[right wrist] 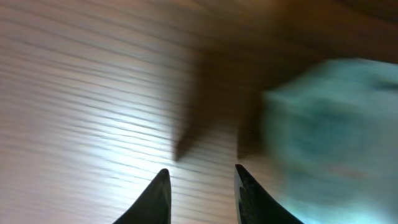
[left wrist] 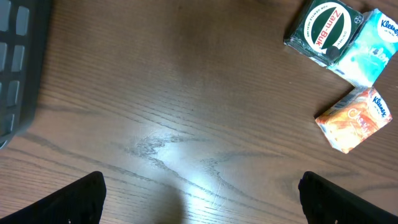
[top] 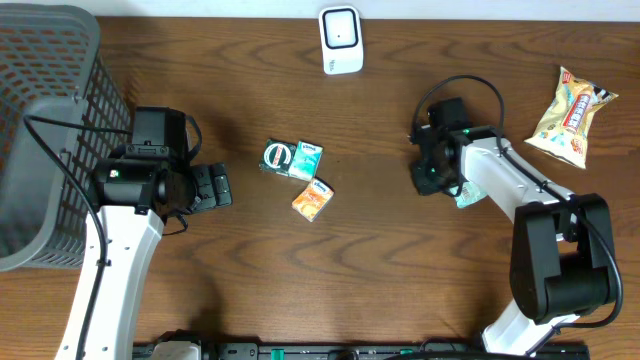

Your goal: Scan the item barcode

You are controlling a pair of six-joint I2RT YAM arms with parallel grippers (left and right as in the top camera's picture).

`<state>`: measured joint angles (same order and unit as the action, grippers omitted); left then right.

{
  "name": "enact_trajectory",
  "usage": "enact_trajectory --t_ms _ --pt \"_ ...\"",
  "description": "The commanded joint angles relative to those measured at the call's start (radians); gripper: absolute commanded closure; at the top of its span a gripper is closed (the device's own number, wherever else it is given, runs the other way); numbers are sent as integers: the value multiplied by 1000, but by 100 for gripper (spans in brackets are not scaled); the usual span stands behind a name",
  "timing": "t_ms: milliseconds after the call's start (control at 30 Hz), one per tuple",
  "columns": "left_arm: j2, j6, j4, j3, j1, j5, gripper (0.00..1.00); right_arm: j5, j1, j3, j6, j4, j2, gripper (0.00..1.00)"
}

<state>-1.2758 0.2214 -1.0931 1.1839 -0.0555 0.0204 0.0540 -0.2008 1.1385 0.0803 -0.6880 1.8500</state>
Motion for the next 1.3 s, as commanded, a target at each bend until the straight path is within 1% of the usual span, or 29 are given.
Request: enact_trajectory --t_ms 0,67,133,167,233,267,367,467,533,600,667,733,800,867,1000,1067,1133,1267 --pt "-3 9 -2 -5 -3 -5 2 385 -35 34 -123 59 9 75" --pt "-3 9 -2 -5 -3 -5 2 491 -55 35 -199 125 9 74" --pt "-3 9 -2 -5 -3 -5 2 547 -77 35 -291 196 9 73" --pt "-3 9 -2 -5 -3 -5 2 551 -86 36 -316 222 9 72" --pt "-3 9 -2 -5 -3 -5 2 539 -100 46 -319 244 9 68" --pt "-3 9 -2 -5 -3 -5 2 509 -102 54 -319 242 9 65" --pt "-3 9 -2 -5 -3 -5 2 405 -99 89 -310 183 9 64" --pt "-3 9 -2 -5 -3 -5 2 259 -89 160 -216 62 7 62" --pt "-3 9 -2 -5 -3 -5 2 124 -86 230 -163 -45 7 60" --pt "-3 9 -2 -5 -3 -5 2 -63 -86 314 -126 -161 7 51" --pt "-3 9 -2 -5 -3 -5 2 -247 -86 369 -105 -239 7 35" --pt "-3 9 -2 -5 -3 -5 2 -373 -86 386 -54 -284 7 23" --pt "-3 9 -2 -5 -3 -5 3 -397 -80 375 34 -321 8 13" --pt "-3 9 -2 -5 -3 -5 3 -384 -66 339 82 -326 10 8" --pt "-3 9 -2 -5 -3 -5 2 -385 -15 226 101 -237 10 2" --pt "-3 9 -2 -5 -3 -5 2 -376 15 166 101 -185 10 2" --pt "-3 9 -2 -5 -3 -5 2 -328 41 119 101 -148 10 4" --pt "-3 9 -2 -5 -3 -5 2 -135 80 63 100 -93 10 15"
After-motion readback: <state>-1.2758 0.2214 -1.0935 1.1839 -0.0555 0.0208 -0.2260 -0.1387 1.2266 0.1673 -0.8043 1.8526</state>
